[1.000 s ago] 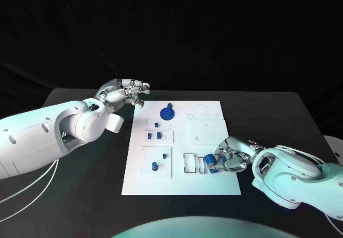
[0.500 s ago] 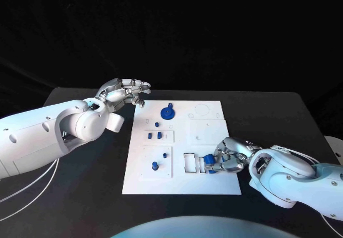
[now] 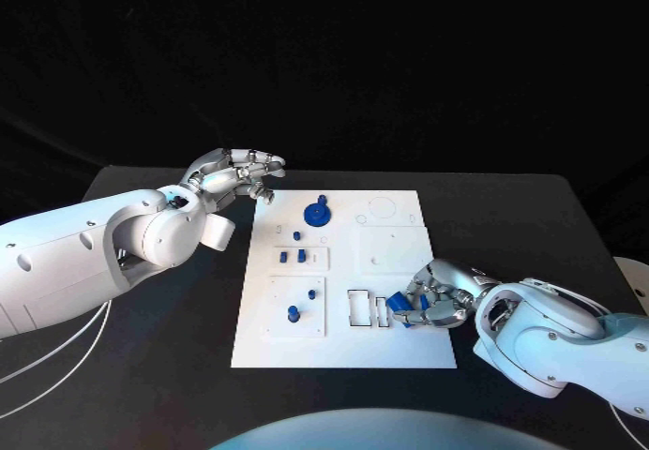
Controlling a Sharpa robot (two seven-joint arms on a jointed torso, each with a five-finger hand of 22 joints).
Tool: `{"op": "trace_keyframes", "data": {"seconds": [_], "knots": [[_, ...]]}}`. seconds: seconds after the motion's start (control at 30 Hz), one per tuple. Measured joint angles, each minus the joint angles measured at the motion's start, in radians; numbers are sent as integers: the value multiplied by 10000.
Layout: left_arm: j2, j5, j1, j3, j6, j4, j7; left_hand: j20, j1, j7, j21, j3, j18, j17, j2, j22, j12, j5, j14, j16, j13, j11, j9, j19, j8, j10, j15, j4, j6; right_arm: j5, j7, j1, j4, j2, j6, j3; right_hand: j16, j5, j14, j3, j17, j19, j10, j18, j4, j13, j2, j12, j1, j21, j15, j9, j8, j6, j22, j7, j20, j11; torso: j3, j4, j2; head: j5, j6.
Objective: Assemble the parts on the task board
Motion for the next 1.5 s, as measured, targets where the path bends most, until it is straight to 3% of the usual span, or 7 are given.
{"op": "trace_keyframes", "data": {"seconds": [0.13,0.43,0.6,0.83,1.17,1.5], "knots": [[14,0,0,0,0,-9,-2,0,0,0,0,0,0,0,0,0,0,0,0,0,0,25,9,0,0,-25,0,0,0,623,32,181,129,-101,-172,-13,0,256,0,231,0,-4,1,1,6,-3,-71,24,71,0,0,1,-79,32,0,35,-60,-1,-2,-7,-7,-14,24],[59,0,0,0,0,-36,-12,0,0,0,0,0,0,0,0,0,0,0,0,0,0,38,9,0,0,-37,0,0,0,2098,143,530,387,-176,-421,-1,0,268,0,318,-1,2,0,2,38,-7,-69,24,69,0,1,1,-162,36,-1,47,-66,0,-8,-2,-12,-51,74],[68,0,0,0,1,-39,-19,0,0,0,0,0,0,0,0,1,0,0,0,39,0,37,8,0,0,-37,0,0,0,2627,188,570,451,-34,-446,-2,0,268,0,381,-1,2,0,2,23,7,-38,23,38,0,1,1,-161,62,7,75,-66,1,-12,6,-4,-23,70],[76,0,0,-2,1,-39,-27,0,0,0,0,0,0,0,0,0,0,0,0,39,0,37,7,0,0,-37,0,0,0,3079,202,581,369,430,-297,-6,-1,127,0,412,-1,2,-1,2,52,1,284,-40,-543,-1,2,0,-162,113,6,131,-65,2,-12,9,3,4,38],[101,0,0,-1,3,-33,-33,0,0,37,0,0,0,0,0,1,0,0,0,39,0,0,6,0,0,-73,0,0,-37,3146,138,580,143,894,-94,-7,4,-93,0,446,-2,2,34,2,82,59,141,-40,-1076,-1,2,154,-140,182,5,171,-65,38,-15,12,9,69,35],[101,0,0,-1,11,-38,-38,0,0,37,0,0,0,1,0,1,0,0,0,39,0,1,6,0,-1,-73,0,0,-37,2864,-5,577,-71,1283,-57,-6,38,-375,0,262,-2,2,35,3,47,86,71,-40,-1250,-1,3,162,-189,394,4,0,-65,38,-9,6,13,112,35]]}}
